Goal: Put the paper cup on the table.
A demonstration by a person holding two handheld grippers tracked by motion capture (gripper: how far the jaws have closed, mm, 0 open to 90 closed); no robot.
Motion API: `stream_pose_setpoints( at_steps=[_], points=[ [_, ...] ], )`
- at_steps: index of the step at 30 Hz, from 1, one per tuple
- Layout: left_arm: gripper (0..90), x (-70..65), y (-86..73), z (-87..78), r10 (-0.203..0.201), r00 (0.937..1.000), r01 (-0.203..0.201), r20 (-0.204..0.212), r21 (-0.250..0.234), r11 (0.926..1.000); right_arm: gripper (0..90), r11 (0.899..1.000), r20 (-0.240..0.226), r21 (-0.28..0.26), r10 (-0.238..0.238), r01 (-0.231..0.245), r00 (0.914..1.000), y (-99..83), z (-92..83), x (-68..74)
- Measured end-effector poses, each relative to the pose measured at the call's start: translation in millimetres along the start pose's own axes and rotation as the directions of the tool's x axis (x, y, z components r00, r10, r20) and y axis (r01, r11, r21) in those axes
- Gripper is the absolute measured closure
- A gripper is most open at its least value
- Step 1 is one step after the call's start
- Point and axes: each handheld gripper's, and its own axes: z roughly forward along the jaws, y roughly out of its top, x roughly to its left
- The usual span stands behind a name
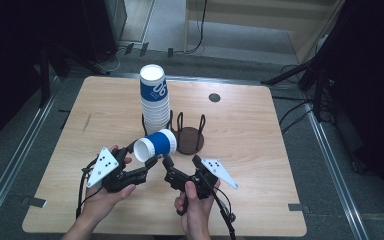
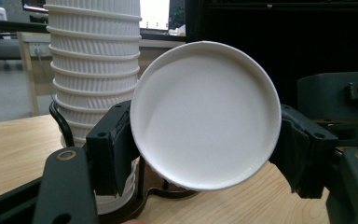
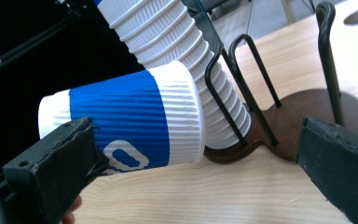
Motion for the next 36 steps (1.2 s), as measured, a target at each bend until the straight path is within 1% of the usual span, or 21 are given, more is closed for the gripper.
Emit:
stream_pose_setpoints(
  at_steps=[3,7,8,12,13,18,19,21,22,23,24,25,26,27,30,31,32,33,34,35,36],
  points=[
    [29.7,-0.9,-0.4,0.4,0.001,1.0000,-0.001,0.002,-0.001,1.0000,0.0,0.999,-0.002,0.005,0.053,-0.053,0.9986,0.5,1.0,-0.5],
    [29.7,-1.2,-1.0,0.7,-0.002,1.0000,0.002,0.006,0.000,1.0000,0.0,0.991,-0.024,0.013,0.136,-0.136,0.9904,2.2,1.6,-2.1],
    [29.7,-1.6,-1.3,0.9,-0.002,1.0000,0.002,0.007,-0.002,1.0000,0.0,0.985,-0.031,0.023,0.170,-0.169,0.9849,2.8,1.8,-1.7],
    [29.7,-3.2,-2.4,1.8,0.001,0.9999,-0.001,0.010,-0.001,1.0000,0.0,0.977,-0.033,0.033,0.213,-0.212,0.9764,3.5,2.5,-2.0],
    [29.7,-4.0,-2.9,2.2,0.004,0.9999,-0.004,0.012,0.000,1.0000,0.0,0.967,-0.033,0.041,0.252,-0.250,0.9673,4.3,1.9,-1.8],
    [29.7,-5.1,-4.2,3.1,-0.001,0.9998,0.001,0.020,-0.002,1.0000,0.0,0.951,-0.023,0.051,0.307,-0.305,0.9515,5.0,2.2,-2.0],
    [29.7,-5.2,-4.7,3.3,-0.006,0.9997,0.006,0.024,-0.005,1.0000,0.0,0.931,-0.028,0.074,0.359,-0.357,0.9328,5.3,1.9,-1.8],
    [29.7,-6.2,-5.7,3.9,-0.008,0.9996,0.008,0.027,-0.009,0.9999,0.0,0.921,-0.024,0.089,0.383,-0.380,0.9234,5.2,1.6,-1.8],
    [29.7,-6.2,-5.7,3.9,-0.008,0.9996,0.008,0.027,-0.009,0.9999,0.0,0.921,-0.024,0.089,0.383,-0.380,0.9234,5.2,1.6,-1.8],
    [29.7,-6.2,-5.9,4.0,-0.007,0.9996,0.007,0.028,-0.010,0.9999,0.0,0.906,-0.021,0.102,0.415,-0.411,0.9096,4.9,1.8,-2.6],
    [29.7,-6.6,-6.2,4.2,-0.007,0.9996,0.007,0.029,-0.010,0.9999,0.0,0.906,-0.021,0.102,0.415,-0.411,0.9096,4.9,1.8,-2.6],
    [29.7,-7.2,-6.5,4.5,-0.008,0.9995,0.008,0.031,-0.011,0.9999,0.0,0.886,-0.024,0.113,0.454,-0.449,0.8906,4.6,2.7,-4.6],
    [29.7,-8.2,-7.2,5.0,0.001,0.9995,-0.001,0.032,-0.010,0.9999,0.0,0.878,-0.024,0.117,0.469,-0.464,0.8827,4.4,3.3,-6.3],
    [29.7,-8.2,-7.2,5.0,0.001,0.9995,-0.001,0.032,-0.010,0.9999,0.0,0.878,-0.024,0.117,0.469,-0.464,0.8827,4.4,3.3,-6.3],
    [29.7,-10.0,-8.1,5.8,0.007,0.9994,-0.007,0.035,-0.013,0.9999,0.0,0.845,-0.031,0.128,0.527,-0.520,0.8491,4.1,5.0,-9.3],
    [29.7,-10.9,-8.8,6.1,0.011,0.9994,-0.011,0.034,-0.016,0.9998,0.0,0.824,-0.034,0.133,0.559,-0.550,0.8286,4.0,5.7,-10.5],
    [29.7,-10.9,-8.8,6.1,0.011,0.9994,-0.011,0.034,-0.016,0.9998,0.0,0.824,-0.034,0.133,0.559,-0.550,0.8286,4.0,5.7,-10.5],
    [29.7,-11.2,-9.3,6.4,0.014,0.9993,-0.013,0.035,-0.017,0.9998,0.0,0.814,-0.035,0.135,0.574,-0.566,0.8178,3.8,6.0,-11.1],
    [29.7,-11.4,-9.8,6.6,0.016,0.9993,-0.016,0.034,-0.019,0.9997,0.0,0.799,-0.033,0.142,0.594,-0.584,0.8039,3.6,6.3,-12.0],
    [29.7,-11.6,-10.2,6.7,0.016,0.9993,-0.016,0.034,-0.022,0.9996,0.0,0.773,-0.034,0.151,0.627,-0.616,0.7780,3.6,7.0,-12.6],
    [29.7,-11.8,-10.7,6.9,0.020,0.9993,-0.020,0.033,-0.024,0.9995,0.0,0.773,-0.034,0.151,0.627,-0.616,0.7780,3.6,7.0,-12.6]
  ],
)
